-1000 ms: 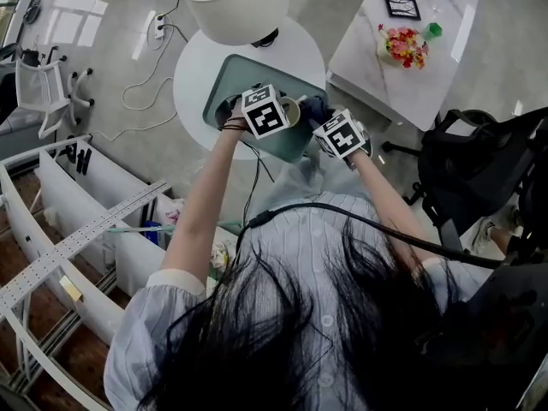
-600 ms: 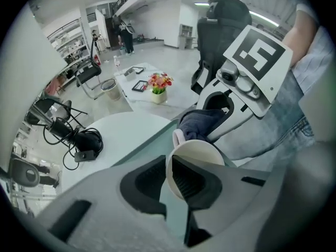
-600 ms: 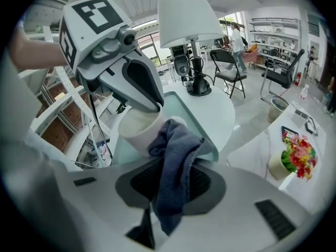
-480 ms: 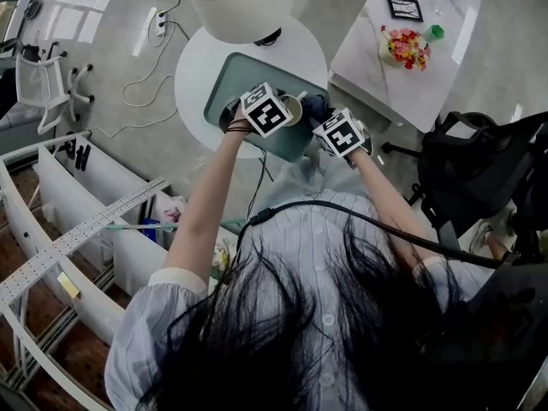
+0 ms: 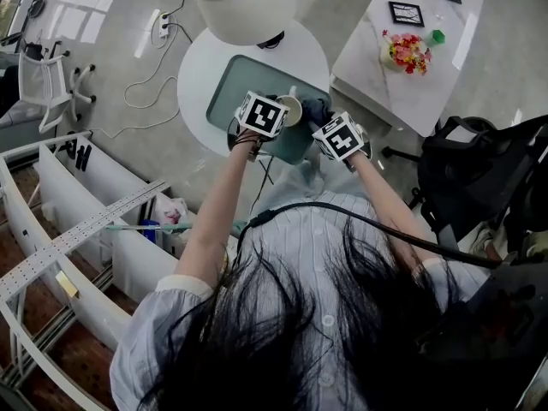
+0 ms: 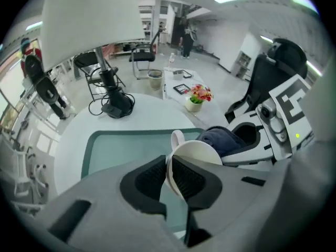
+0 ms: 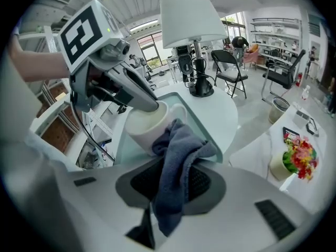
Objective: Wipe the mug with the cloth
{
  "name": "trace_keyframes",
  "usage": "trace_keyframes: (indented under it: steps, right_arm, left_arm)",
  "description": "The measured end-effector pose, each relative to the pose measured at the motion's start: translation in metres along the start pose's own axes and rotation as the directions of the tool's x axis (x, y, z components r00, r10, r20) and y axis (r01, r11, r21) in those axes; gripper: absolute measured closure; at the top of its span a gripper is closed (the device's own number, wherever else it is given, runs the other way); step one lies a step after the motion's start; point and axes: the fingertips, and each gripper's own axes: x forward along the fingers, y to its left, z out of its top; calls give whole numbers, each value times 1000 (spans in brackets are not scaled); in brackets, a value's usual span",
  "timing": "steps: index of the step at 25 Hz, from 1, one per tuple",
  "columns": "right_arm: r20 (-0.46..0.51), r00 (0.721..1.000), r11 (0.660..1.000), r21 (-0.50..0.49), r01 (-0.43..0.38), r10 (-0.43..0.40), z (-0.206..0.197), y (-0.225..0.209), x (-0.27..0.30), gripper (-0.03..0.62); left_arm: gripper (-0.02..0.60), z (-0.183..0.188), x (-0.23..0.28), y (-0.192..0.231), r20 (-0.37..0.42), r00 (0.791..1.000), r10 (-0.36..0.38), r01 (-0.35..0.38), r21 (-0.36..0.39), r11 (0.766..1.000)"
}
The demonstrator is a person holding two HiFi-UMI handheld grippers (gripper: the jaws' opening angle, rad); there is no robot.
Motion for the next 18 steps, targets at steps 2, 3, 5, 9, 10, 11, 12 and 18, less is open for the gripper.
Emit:
trace_keyframes:
  steps: [2,3,5,9,10,11,12,18]
  right_arm:
    - [3,1000,1000,4,-2,2,0,1,-1,500]
    - [4,1000,1000,6,-4,4,0,2,-1,500]
    - [6,1000,1000,9,-7,7,1,3,-2,500]
    - [10,1000,1000,19,-15,15,1,7,-2,500]
    - [11,1000,1000,20,-17,17,0,8,-2,500]
    - [12,1000,1000,21,-19,19,0,9,-3,500]
    - [12,1000,1000,21,-20,20,0,11,-3,500]
    - [24,999,999,42,-25,24,1,13,-5,500]
  left_arm:
    - [531,0,-8,7,13,999,32,-30,-94,995]
    - [532,-1,-12,8,17,999,44,-42,-139,989]
    - [531,-3,-16,11,26,998,65,-58,-216,975]
    - [531,-8,-18,14,36,991,127,-109,-323,940]
    - [531,-10,-19,14,36,989,142,-121,-350,929]
    - [531,-11,-19,14,38,987,155,-129,-379,916]
    - [531,-12,-20,15,41,985,165,-134,-411,902]
    - [531,-17,-20,17,81,980,181,-89,-636,766]
